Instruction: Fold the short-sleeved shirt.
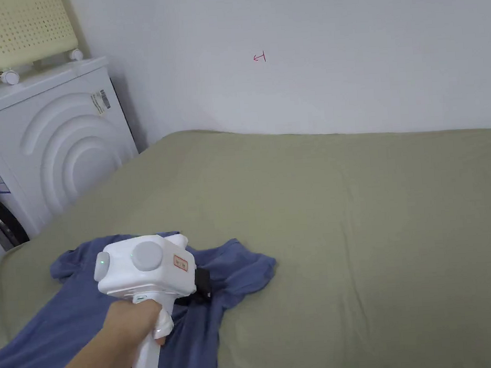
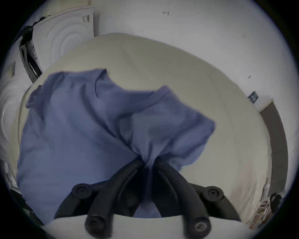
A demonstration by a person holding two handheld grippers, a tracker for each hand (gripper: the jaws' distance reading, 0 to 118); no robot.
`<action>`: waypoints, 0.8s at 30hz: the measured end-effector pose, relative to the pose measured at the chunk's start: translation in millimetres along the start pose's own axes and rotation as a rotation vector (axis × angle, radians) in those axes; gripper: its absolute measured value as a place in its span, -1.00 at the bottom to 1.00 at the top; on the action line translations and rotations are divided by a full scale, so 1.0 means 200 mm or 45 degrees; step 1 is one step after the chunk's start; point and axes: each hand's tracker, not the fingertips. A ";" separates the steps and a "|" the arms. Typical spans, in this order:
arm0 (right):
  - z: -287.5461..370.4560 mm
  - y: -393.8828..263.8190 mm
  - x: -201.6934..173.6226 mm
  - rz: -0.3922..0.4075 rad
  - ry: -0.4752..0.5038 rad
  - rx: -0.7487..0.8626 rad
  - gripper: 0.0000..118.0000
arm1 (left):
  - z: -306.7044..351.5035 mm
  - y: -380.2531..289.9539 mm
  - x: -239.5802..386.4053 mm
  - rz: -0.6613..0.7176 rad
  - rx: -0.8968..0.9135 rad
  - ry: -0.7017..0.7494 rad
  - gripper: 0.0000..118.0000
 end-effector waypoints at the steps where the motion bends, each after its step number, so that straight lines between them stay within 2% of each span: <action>1: 0.02 0.01 0.01 -0.010 -0.003 0.005 -1.00 | 0.08 0.02 0.02 -0.018 0.042 -0.054 -0.84; 4: 0.11 0.03 0.04 -0.045 -0.010 0.041 -1.00 | 0.31 0.05 0.15 -0.120 0.073 -0.071 -0.84; 10: 0.37 0.04 0.12 -0.105 -0.060 0.119 -1.00 | 0.64 0.14 0.64 -0.371 0.202 -0.413 -0.84; 12: 0.49 0.03 0.15 -0.100 -0.068 0.141 -1.00 | 0.65 0.14 0.93 -0.507 0.185 -0.486 -0.84; 16: 0.71 -0.01 0.24 -0.116 -0.123 0.179 -1.00 | 0.62 0.04 1.57 -0.655 0.110 -0.662 -0.84; 21: 0.89 -0.08 0.38 -0.125 -0.234 0.205 -1.00 | 0.54 -0.28 2.36 -0.842 -0.014 -0.910 -0.84; 24: 0.96 -0.13 0.45 -0.154 -0.268 0.199 -1.00 | 0.48 -0.52 2.71 -0.927 -0.081 -1.010 -0.84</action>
